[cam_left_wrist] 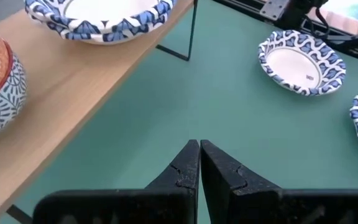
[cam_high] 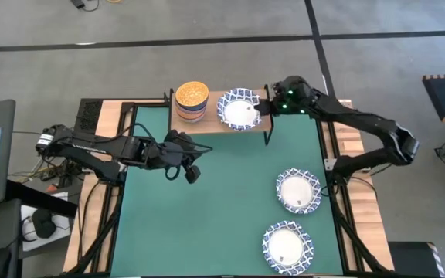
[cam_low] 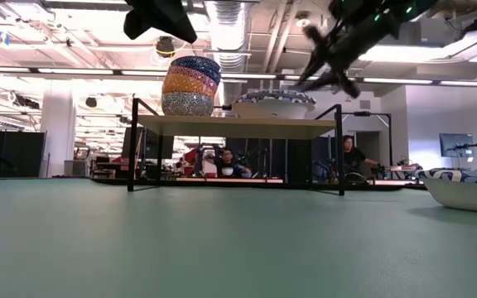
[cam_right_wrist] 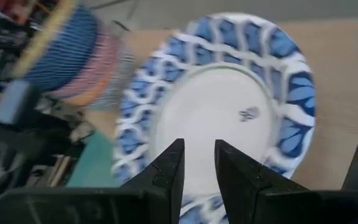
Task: Place and stack bowls onto a shelf
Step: Stack the white patterned bowl on top of the white patterned bowl on the shelf
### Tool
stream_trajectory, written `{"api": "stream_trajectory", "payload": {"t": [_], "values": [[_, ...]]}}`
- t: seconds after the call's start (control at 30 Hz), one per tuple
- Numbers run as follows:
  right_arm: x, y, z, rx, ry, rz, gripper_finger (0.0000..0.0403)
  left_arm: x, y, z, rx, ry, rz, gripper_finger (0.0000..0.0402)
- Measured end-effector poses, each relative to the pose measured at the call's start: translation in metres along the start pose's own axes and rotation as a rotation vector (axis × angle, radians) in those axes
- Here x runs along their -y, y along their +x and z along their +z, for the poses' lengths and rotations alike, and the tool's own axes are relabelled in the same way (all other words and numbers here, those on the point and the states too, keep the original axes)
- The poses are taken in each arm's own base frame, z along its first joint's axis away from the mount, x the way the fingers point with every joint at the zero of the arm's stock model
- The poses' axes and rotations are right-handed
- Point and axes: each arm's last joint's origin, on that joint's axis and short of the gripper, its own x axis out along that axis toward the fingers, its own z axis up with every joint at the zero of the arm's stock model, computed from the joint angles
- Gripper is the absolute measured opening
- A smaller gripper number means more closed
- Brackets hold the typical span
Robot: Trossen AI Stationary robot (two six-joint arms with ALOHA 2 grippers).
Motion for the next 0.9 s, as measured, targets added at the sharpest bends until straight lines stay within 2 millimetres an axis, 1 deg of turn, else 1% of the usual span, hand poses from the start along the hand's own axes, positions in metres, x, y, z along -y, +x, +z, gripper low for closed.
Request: {"api": "stream_trajectory", "payload": {"t": [0.1,0.2,0.3,0.43,0.57,0.67,0.73,0.8,0.9], "values": [[-0.014,-0.025,-0.006,0.011,-0.052,0.050,0.0113,0.000,0.000,0.000,0.005,0.018,0.009,0.0000],[-0.025,-0.046,-0.022,-0.048,-0.123,0.073,0.0113,-0.003,0.001,0.001,0.003,0.034,0.021,0.0000],[-0.031,-0.061,-0.047,-0.183,-0.176,0.057,0.0113,-0.007,0.003,0.003,0.006,0.037,0.037,0.0000],[-0.036,-0.074,-0.088,-0.355,-0.228,-0.099,0.0113,-0.012,0.006,0.005,0.008,0.042,0.055,0.0000],[-0.033,-0.083,-0.122,-0.492,-0.329,-0.307,0.0113,-0.014,0.007,0.007,0.007,0.061,0.041,0.0000],[-0.031,-0.086,-0.140,-0.597,-0.426,-0.402,0.0115,-0.014,0.008,0.010,0.022,0.078,0.014,0.0000],[-0.030,-0.085,-0.149,-0.658,-0.505,-0.440,0.0122,-0.014,0.009,0.012,0.031,0.084,0.000,0.0000],[-0.031,-0.082,-0.156,-0.707,-0.579,-0.458,0.0137,-0.014,0.009,0.013,0.038,0.086,-0.010,0.0000],[-0.028,-0.071,-0.163,-0.742,-0.653,-0.449,0.0175,-0.013,0.009,0.014,0.042,0.082,-0.028,0.0000]]}}
